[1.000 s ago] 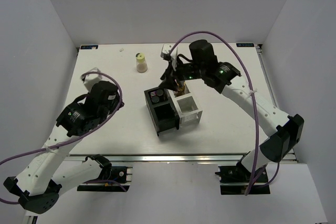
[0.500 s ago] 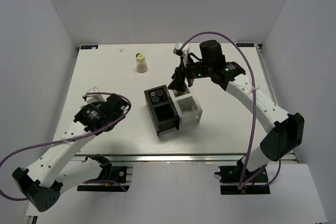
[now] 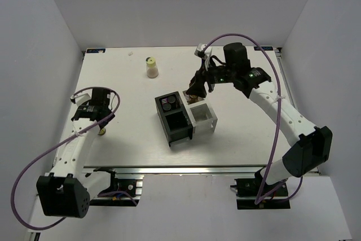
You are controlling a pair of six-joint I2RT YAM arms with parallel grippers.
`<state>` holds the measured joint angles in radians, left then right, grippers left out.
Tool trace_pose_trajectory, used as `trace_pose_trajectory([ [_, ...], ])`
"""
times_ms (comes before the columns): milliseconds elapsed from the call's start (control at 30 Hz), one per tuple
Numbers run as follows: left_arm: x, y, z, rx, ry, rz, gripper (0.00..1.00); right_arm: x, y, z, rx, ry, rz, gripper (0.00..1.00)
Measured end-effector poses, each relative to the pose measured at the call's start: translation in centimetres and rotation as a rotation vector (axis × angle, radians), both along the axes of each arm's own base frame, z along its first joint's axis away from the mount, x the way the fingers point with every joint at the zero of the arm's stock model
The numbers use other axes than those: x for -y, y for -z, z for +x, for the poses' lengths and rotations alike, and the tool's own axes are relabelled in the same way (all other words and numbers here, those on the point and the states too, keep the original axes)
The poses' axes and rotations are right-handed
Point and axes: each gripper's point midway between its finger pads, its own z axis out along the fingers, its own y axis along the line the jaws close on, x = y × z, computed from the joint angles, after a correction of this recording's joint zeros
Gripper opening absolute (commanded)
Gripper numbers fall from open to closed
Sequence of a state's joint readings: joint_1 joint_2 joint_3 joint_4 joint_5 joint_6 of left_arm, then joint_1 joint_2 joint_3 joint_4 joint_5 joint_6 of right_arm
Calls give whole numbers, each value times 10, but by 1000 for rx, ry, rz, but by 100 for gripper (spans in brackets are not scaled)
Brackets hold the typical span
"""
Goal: Organize the condiment bottles
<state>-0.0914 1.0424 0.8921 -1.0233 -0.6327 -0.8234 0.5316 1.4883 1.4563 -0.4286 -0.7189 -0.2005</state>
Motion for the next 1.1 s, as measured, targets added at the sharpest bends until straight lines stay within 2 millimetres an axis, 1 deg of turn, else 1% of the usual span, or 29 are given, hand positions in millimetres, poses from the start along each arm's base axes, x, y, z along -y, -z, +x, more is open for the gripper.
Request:
trace_pose_trajectory([
  [200,-8,20,22,-62,48,-37,94,6,-6,3,14,20,14,69],
  [400,-25,27,34,-57,30,-60,93,12,-7,8,15,39,15,69],
  [500,-31,29,39,-49,22,-66,88,15,-7,11,15,49,15,69],
  [533,-32,30,41,-47,22,-66,84,15,-7,12,15,51,15,69],
  [733,-30,34,48,-41,43,-80,73,17,-7,14,15,58,15,69],
  [800,-28,34,50,-32,51,-87,71,18,-7,14,15,59,15,68],
  [900,-28,35,52,-27,53,-89,68,18,-7,15,15,62,15,68],
  [1067,-26,46,45,-50,55,-99,61,19,-7,15,14,64,15,68],
  [1100,-26,48,44,-53,55,-100,57,19,-7,16,14,65,14,68],
])
